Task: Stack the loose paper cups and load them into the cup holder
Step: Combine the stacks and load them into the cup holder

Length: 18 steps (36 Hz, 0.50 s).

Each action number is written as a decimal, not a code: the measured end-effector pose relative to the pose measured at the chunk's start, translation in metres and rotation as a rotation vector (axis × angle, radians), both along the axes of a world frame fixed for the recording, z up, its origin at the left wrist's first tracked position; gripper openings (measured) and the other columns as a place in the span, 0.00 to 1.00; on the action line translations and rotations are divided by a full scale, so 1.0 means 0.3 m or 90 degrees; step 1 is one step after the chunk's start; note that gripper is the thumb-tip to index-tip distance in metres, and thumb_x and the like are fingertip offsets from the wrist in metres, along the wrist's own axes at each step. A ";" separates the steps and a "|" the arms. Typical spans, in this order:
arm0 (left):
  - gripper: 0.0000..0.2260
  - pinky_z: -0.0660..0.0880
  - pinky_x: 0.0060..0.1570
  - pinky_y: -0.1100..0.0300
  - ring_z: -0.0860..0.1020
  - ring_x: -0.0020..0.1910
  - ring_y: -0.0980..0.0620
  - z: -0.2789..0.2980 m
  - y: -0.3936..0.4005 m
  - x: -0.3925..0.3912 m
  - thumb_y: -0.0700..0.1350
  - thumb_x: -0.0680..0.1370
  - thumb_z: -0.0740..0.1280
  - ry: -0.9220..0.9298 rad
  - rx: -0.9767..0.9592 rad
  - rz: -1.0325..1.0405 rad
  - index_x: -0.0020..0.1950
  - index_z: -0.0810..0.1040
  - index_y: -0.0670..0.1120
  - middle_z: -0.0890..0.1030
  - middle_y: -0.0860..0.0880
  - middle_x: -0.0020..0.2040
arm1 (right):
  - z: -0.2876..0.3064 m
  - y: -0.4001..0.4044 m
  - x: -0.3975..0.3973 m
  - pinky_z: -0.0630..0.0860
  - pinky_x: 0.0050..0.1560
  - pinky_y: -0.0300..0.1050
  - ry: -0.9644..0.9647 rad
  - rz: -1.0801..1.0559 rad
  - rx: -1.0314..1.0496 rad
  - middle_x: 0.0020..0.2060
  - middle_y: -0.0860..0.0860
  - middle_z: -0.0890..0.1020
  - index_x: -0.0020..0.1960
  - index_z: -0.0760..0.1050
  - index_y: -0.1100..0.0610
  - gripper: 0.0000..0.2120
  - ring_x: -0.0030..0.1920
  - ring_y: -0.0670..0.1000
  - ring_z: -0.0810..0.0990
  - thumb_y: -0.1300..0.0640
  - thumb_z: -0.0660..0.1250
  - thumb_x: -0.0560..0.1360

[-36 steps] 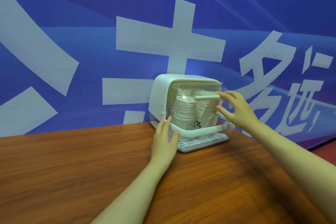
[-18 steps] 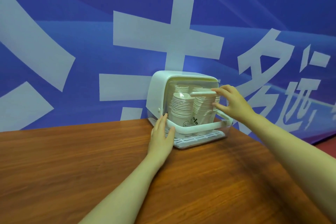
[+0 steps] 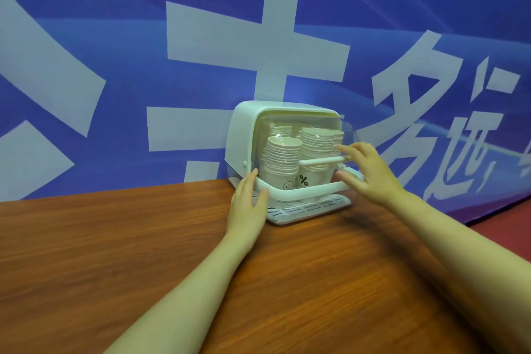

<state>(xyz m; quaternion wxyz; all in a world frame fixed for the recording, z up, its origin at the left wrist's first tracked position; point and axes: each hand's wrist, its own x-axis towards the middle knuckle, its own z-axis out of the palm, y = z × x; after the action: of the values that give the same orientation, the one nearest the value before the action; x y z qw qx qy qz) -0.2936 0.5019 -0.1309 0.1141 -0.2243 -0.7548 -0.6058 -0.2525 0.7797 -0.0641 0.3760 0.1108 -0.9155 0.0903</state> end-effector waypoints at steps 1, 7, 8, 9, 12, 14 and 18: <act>0.22 0.53 0.68 0.64 0.55 0.75 0.58 0.000 0.000 0.001 0.46 0.83 0.59 0.003 0.000 0.000 0.77 0.61 0.53 0.61 0.55 0.76 | -0.008 -0.001 0.011 0.66 0.58 0.42 -0.006 -0.005 -0.007 0.59 0.51 0.73 0.70 0.71 0.54 0.31 0.59 0.43 0.66 0.37 0.57 0.74; 0.22 0.56 0.71 0.59 0.57 0.75 0.57 -0.003 0.000 -0.001 0.47 0.82 0.60 0.005 0.002 0.002 0.76 0.62 0.54 0.62 0.54 0.76 | -0.079 -0.062 0.013 0.65 0.56 0.36 0.026 -0.045 -0.174 0.52 0.46 0.72 0.61 0.75 0.57 0.19 0.57 0.47 0.70 0.46 0.67 0.75; 0.22 0.57 0.72 0.57 0.58 0.75 0.56 -0.003 0.000 -0.001 0.47 0.82 0.61 0.005 0.002 0.002 0.76 0.62 0.54 0.62 0.53 0.76 | -0.092 -0.078 0.007 0.65 0.55 0.31 0.034 -0.052 -0.210 0.53 0.46 0.72 0.61 0.75 0.57 0.18 0.58 0.47 0.70 0.49 0.69 0.75; 0.23 0.57 0.73 0.56 0.58 0.75 0.56 -0.002 0.000 0.000 0.47 0.82 0.61 0.003 0.001 0.002 0.76 0.62 0.53 0.62 0.53 0.76 | -0.105 -0.095 0.002 0.65 0.54 0.28 0.039 -0.055 -0.253 0.54 0.46 0.71 0.62 0.74 0.56 0.18 0.59 0.47 0.69 0.51 0.71 0.75; 0.24 0.57 0.72 0.56 0.57 0.76 0.55 -0.003 0.000 0.000 0.48 0.81 0.62 0.000 -0.006 0.005 0.76 0.61 0.53 0.61 0.53 0.77 | -0.141 -0.140 -0.012 0.69 0.58 0.33 0.071 -0.053 -0.352 0.55 0.47 0.71 0.63 0.73 0.53 0.18 0.60 0.48 0.69 0.52 0.71 0.75; 0.24 0.56 0.71 0.58 0.56 0.76 0.55 -0.003 0.000 0.002 0.49 0.81 0.62 -0.002 -0.009 0.005 0.77 0.61 0.53 0.61 0.53 0.77 | -0.159 -0.158 -0.017 0.71 0.58 0.42 0.080 -0.049 -0.386 0.56 0.46 0.71 0.65 0.72 0.51 0.18 0.61 0.47 0.70 0.51 0.69 0.76; 0.25 0.57 0.72 0.56 0.57 0.76 0.54 -0.003 0.002 0.007 0.50 0.81 0.63 -0.002 -0.007 0.011 0.76 0.62 0.52 0.61 0.53 0.77 | -0.170 -0.178 -0.009 0.70 0.56 0.35 0.078 -0.038 -0.445 0.59 0.48 0.71 0.67 0.72 0.48 0.19 0.59 0.44 0.70 0.50 0.68 0.77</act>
<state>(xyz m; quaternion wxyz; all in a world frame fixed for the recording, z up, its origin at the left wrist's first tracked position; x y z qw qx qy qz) -0.2916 0.5024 -0.1319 0.1169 -0.2170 -0.7603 -0.6010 -0.2553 0.7263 -0.1151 0.4477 -0.0466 -0.8080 0.3802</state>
